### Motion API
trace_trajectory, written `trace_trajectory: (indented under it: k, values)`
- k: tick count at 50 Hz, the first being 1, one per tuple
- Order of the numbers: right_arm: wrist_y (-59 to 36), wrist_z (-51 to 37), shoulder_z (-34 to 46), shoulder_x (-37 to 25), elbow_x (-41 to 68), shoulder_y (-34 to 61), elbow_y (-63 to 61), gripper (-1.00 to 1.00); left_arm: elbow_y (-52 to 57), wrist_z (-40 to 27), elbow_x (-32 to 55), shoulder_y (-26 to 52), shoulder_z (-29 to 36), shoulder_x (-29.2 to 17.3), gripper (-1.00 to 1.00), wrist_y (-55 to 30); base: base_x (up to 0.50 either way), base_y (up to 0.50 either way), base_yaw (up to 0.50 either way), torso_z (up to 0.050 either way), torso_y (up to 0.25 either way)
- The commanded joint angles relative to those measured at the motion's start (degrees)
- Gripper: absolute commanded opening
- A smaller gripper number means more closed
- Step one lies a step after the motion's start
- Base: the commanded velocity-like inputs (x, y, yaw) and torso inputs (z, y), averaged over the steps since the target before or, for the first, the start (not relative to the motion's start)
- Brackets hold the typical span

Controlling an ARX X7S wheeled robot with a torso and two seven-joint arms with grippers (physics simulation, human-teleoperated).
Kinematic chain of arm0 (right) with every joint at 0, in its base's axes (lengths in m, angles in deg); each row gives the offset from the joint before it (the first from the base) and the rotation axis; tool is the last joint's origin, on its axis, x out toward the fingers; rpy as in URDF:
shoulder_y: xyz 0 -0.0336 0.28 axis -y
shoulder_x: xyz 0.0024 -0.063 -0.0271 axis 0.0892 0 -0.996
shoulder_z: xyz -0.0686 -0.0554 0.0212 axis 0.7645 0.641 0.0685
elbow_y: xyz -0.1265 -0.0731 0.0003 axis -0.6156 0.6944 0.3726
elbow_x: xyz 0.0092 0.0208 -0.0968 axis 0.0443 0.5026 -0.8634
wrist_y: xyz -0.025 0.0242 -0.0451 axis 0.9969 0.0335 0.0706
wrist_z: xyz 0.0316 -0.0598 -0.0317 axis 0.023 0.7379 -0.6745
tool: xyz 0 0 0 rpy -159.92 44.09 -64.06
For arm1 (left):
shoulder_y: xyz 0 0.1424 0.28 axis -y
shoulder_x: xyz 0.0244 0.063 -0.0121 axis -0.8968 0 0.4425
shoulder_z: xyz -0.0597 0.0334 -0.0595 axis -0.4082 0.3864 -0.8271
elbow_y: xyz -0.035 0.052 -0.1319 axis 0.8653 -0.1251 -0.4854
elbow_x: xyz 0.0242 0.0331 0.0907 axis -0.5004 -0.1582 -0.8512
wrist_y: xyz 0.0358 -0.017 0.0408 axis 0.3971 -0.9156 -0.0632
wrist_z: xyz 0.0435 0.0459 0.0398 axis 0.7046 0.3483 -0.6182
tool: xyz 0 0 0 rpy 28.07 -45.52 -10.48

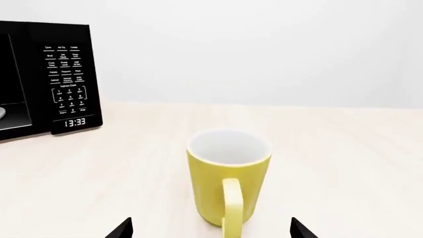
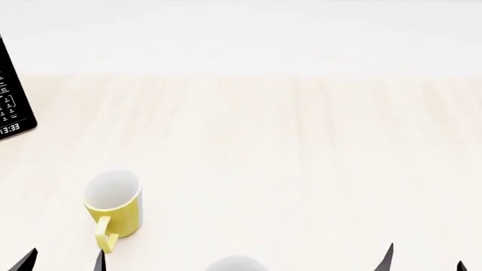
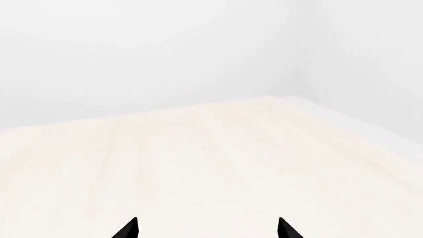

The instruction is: Put the yellow and white mug to the front of the white mug.

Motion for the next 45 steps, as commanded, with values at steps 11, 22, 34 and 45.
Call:
trace_trajectory:
  k: [11,22,34,45]
  values:
    - [0.4,-0.8,1.5,-0.4,-1.2,-0.1,0.5,1.0,-0.1,-0.7,0.6,0.0,0.7,-0.6,1.0,0.2,0.1,-0.09,0.0,0.0,0.001]
    - [2.8,-0.7,2.6,-1.2,-2.9,-0.8,-0.1,1.0,0.1,-1.1,1.0,0.0,1.0,-0.9,1.0,0.1,0.21,0.06,0.0,0.0,0.0]
    - [0.8,-1.6,2.1,-1.0,-1.3,-0.3,-0.3,1.0,-0.1,-1.2,1.8,0.1,1.3,-1.2,1.0,-0.1,0.04,0.02,0.0,0.0,0.0]
    - [0.7,-2.1,2.9,-1.3,-1.9,-0.7,-0.7,1.0,-5.2,-1.1,2.1,2.7,4.1,-0.2,1.0,-5.4,0.0,0.0,0.0,0.0,0.0]
